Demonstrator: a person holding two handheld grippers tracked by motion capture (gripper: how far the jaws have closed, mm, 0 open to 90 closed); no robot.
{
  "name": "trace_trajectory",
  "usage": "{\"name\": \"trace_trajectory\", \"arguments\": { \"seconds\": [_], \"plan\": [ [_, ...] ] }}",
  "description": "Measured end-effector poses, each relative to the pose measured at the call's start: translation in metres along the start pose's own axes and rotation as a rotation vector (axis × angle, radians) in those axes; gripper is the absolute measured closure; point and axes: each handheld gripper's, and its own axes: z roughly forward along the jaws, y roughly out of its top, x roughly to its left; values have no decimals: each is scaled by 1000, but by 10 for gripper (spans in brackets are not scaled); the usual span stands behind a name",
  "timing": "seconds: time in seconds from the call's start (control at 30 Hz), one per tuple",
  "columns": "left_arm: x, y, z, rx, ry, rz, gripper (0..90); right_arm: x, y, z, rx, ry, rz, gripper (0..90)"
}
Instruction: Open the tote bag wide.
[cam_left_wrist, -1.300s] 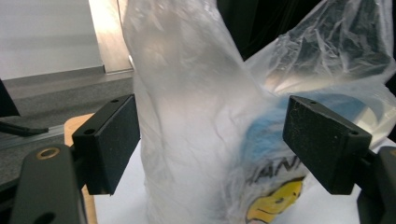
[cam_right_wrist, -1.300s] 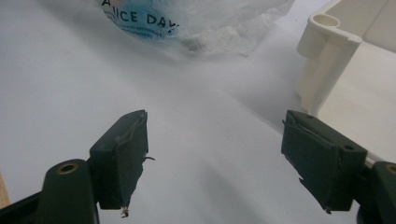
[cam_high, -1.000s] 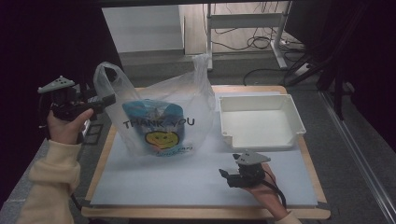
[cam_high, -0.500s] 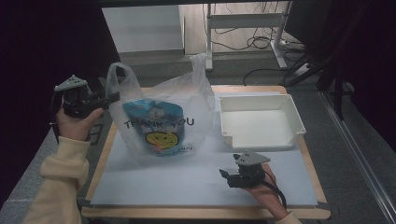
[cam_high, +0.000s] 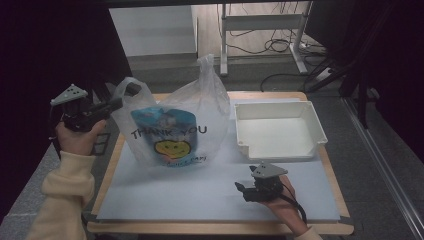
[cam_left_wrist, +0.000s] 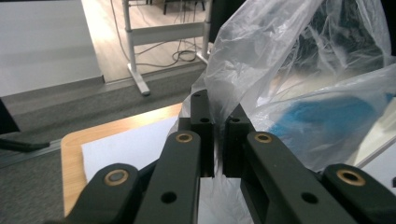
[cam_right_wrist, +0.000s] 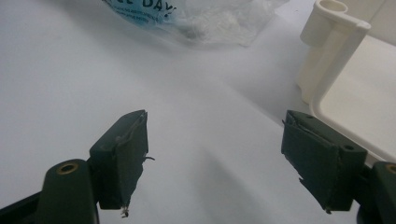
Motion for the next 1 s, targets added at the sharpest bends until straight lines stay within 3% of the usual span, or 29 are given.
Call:
{"name": "trace_trajectory", "arguments": {
  "seconds": [0.47, 1.0],
  "plan": [
    [-2, -13, -12, -42, -38, -31, 866, 0, -1, 1, 9, -3, -1, 230],
    [-3, -34, -12, -52, -41, -51, 867, 1, -2, 3, 21, 0, -3, 230]
  ]
}}
